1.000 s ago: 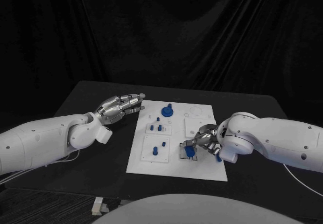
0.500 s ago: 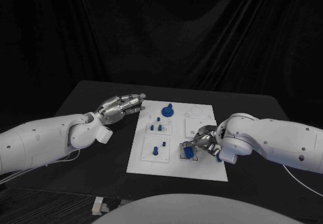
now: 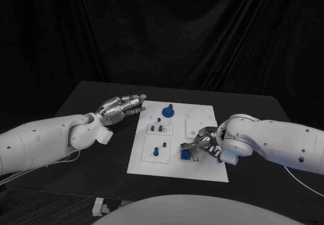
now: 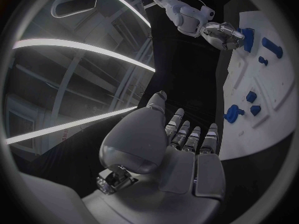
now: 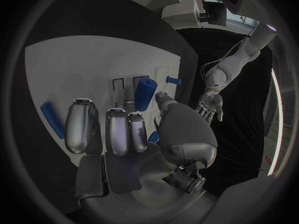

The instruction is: Assemble the parts on the task board

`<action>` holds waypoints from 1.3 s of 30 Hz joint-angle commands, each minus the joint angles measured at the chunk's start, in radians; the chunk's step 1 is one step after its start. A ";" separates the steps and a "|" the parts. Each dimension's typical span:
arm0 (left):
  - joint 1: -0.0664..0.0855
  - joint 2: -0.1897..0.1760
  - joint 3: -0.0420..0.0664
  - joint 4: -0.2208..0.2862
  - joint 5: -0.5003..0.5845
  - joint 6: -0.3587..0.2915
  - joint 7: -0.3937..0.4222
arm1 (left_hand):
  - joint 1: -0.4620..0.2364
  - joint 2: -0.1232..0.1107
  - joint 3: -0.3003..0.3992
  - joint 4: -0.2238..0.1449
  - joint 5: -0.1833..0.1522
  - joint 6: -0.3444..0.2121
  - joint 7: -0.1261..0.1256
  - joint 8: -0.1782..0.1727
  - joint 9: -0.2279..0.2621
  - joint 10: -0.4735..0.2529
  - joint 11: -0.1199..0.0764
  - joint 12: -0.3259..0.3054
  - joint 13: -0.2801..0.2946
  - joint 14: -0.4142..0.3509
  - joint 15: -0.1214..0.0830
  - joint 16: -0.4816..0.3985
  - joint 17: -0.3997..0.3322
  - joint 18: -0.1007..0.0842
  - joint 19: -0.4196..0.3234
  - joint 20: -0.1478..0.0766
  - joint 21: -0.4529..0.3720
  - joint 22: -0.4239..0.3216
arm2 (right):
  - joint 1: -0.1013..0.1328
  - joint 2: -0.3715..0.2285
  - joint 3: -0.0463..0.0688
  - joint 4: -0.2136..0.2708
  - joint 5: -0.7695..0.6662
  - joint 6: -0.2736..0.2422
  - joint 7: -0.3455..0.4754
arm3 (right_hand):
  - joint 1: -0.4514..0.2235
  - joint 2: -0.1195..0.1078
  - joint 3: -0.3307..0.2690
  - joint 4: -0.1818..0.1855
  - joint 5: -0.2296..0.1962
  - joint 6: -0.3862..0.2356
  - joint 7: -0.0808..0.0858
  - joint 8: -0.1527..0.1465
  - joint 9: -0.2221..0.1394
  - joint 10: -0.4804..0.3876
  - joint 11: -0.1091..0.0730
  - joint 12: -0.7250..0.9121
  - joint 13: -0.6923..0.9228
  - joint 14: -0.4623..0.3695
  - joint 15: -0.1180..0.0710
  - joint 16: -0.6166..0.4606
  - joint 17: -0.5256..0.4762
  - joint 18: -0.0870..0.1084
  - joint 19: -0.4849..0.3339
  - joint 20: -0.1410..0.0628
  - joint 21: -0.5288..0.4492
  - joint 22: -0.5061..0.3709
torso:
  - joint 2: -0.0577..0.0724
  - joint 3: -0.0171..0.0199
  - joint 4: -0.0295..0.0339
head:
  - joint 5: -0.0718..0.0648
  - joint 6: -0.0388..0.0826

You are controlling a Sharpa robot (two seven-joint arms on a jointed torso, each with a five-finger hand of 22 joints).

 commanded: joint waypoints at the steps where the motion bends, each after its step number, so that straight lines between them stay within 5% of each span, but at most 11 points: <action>1: -0.002 0.002 0.001 0.001 0.007 0.019 0.007 | 0.002 0.011 0.001 0.006 0.005 -0.004 0.005 0.006 0.001 0.002 0.008 0.005 0.001 0.002 0.006 0.004 0.001 0.017 0.002 0.007 0.005 0.001 | -0.004 0.000 0.000 0.000 -0.011 0.017 -0.017 | -0.011 0.000 -0.010 0.002 -0.017 0.000 0.004 -0.004 -0.004 0.105 0.009 0.004 0.263 0.067 0.007 -0.005 0.068 0.015 0.018 0.005 -0.007 0.180 | 0.000 0.0000 -0.0001 | 0.000 0.000; 13: -0.002 0.002 0.001 -0.001 0.007 0.024 0.004 | 0.000 0.014 0.002 0.009 0.005 -0.005 0.005 0.006 0.000 0.002 0.008 0.005 0.001 0.003 0.008 0.004 0.001 0.017 0.003 0.007 0.005 0.001 | -0.005 -0.006 0.000 0.004 -0.013 -0.006 -0.011 | -0.051 0.009 -0.066 0.044 -0.104 0.001 0.005 0.001 -0.022 0.105 0.009 0.004 0.263 0.066 0.007 -0.009 0.061 0.017 0.017 0.005 -0.014 0.178 | 0.000 -0.0001 -0.0002 | 0.004 0.000; 19: -0.002 0.000 0.001 -0.001 0.007 0.024 0.003 | 0.000 0.014 0.002 0.009 0.005 -0.005 0.005 0.006 0.000 0.002 0.008 0.005 0.001 0.003 0.008 0.004 0.001 0.017 0.003 0.007 0.005 0.001 | 0.001 -0.038 0.000 0.031 -0.013 -0.050 0.006 | -0.077 0.001 -0.125 0.085 -0.085 0.006 0.002 0.010 -0.031 0.105 0.007 0.004 0.263 0.066 0.005 -0.009 0.059 0.017 0.018 0.004 -0.013 0.178 | 0.001 0.0001 0.0001 | 0.008 0.000; 30: -0.002 -0.003 0.001 -0.002 0.007 0.021 0.001 | -0.002 0.016 0.002 0.012 0.007 -0.001 0.005 0.008 0.001 0.004 0.009 0.009 0.001 0.004 0.011 0.007 0.002 0.018 0.004 0.007 0.006 0.003 | 0.074 -0.124 0.000 0.119 -0.003 -0.115 0.066 | -0.101 0.036 -0.203 0.098 -0.075 0.046 -0.008 0.034 -0.039 0.105 -0.001 0.004 0.263 0.067 -0.001 -0.009 0.056 0.016 0.021 -0.001 -0.008 0.180 | 0.000 0.0001 -0.0003 | 0.011 0.000; 34: -0.002 -0.001 0.001 -0.004 0.007 0.020 -0.002 | -0.002 0.015 0.002 0.012 0.007 0.000 0.006 0.009 0.001 0.005 0.009 0.011 0.002 0.004 0.011 0.008 0.002 0.018 0.004 0.007 0.006 0.004 | 0.116 -0.156 0.000 0.139 -0.011 -0.091 0.047 | 0.027 0.037 -0.222 0.053 0.024 0.051 -0.012 0.029 -0.062 0.105 -0.004 0.004 0.263 0.063 -0.005 -0.021 0.029 0.014 0.025 -0.007 0.001 0.183 | -0.001 0.0000 -0.0007 | 0.004 0.000; 39: -0.002 0.002 0.001 -0.004 0.007 0.020 -0.003 | -0.002 0.014 0.001 0.013 0.007 0.004 0.007 0.011 0.002 0.008 0.011 0.015 0.002 0.006 0.014 0.010 0.003 0.019 0.006 0.007 0.007 0.005 | 0.137 -0.174 0.000 0.132 -0.103 -0.012 0.017 | 0.124 0.051 -0.214 0.001 0.092 0.046 -0.008 0.017 -0.084 0.105 -0.003 0.004 0.263 0.062 -0.004 -0.027 0.014 0.012 0.027 -0.006 0.007 0.185 | 0.000 0.0004 0.0001 | -0.001 0.000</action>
